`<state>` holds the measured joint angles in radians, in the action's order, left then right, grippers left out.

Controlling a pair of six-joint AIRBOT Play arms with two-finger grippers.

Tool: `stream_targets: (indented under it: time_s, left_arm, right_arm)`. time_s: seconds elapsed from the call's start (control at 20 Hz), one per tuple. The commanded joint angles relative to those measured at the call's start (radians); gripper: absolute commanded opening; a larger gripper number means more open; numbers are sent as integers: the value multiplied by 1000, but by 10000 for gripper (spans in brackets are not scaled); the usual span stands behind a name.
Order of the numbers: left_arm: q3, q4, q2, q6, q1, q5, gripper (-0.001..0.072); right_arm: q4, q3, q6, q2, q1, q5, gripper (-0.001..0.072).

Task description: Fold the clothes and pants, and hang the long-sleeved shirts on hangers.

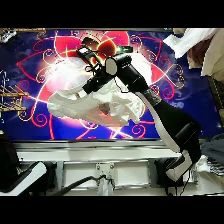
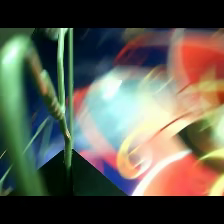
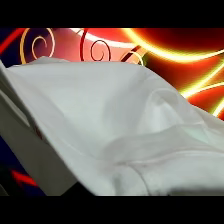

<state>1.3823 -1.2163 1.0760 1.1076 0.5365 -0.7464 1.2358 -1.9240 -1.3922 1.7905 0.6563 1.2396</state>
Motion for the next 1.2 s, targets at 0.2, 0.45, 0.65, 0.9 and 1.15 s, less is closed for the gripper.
stream_targets:
  time_s: [0.2, 0.45, 0.65, 0.9, 1.15]
  left_arm:
    - [3, 96, -273, -13, -257, -257, 9]
    - [2, 96, -415, -8, -388, -537, 9]
    - [2, 155, -523, -9, -445, -644, 9]
    - [-19, 266, -532, -9, -508, -812, 9]
    - [-174, 301, -528, -71, -538, -772, 9]
  right_arm:
    - [18, -2, 0, -16, -62, 25, 20]
    - [20, -2, -1, -23, -131, 93, 20]
    - [14, -2, -2, -23, -137, 148, 20]
    - [-15, -44, -5, -23, -132, 298, 20]
    - [-32, -104, -5, -24, -132, 364, 20]
